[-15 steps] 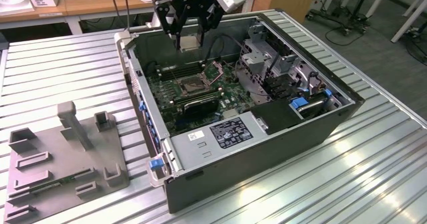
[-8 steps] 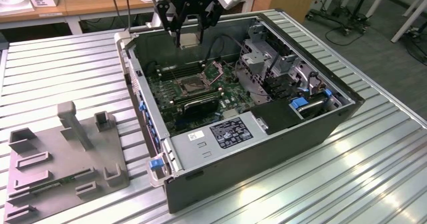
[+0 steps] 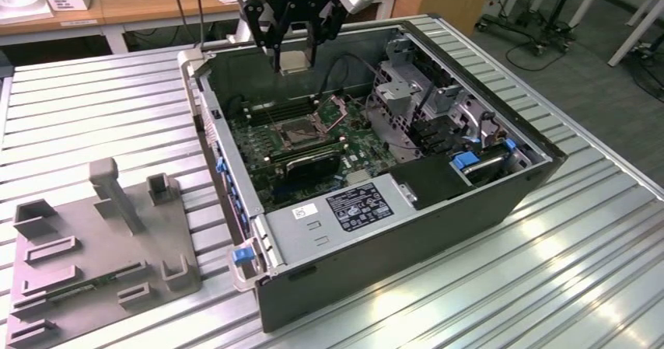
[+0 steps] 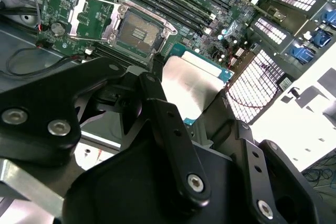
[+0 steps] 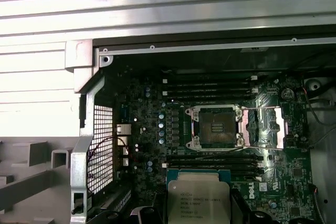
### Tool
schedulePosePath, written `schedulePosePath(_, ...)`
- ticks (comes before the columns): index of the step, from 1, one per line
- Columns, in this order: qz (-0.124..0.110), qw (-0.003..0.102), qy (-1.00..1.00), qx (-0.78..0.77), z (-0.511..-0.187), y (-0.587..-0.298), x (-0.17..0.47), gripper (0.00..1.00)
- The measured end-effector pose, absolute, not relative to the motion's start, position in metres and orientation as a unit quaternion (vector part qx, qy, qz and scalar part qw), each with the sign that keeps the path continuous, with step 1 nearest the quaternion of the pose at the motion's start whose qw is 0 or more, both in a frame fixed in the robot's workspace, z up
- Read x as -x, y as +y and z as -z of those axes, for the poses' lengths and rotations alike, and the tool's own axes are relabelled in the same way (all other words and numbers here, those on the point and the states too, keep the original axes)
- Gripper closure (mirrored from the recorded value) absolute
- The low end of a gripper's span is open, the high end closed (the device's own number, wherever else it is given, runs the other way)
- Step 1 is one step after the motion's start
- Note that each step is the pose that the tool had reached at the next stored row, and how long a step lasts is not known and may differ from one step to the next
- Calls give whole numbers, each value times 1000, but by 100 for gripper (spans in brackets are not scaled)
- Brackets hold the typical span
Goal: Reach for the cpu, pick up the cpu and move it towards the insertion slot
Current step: 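Pick up the cpu and move it towards the insertion slot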
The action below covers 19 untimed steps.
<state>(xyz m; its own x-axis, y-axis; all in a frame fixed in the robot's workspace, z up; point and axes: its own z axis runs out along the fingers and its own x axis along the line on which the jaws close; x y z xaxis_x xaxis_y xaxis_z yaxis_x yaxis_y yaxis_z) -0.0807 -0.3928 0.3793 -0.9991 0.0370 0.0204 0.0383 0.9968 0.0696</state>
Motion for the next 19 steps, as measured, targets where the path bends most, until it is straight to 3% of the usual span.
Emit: schedulePosePath(19,35,10,-999,19,-379,-374,72,45)
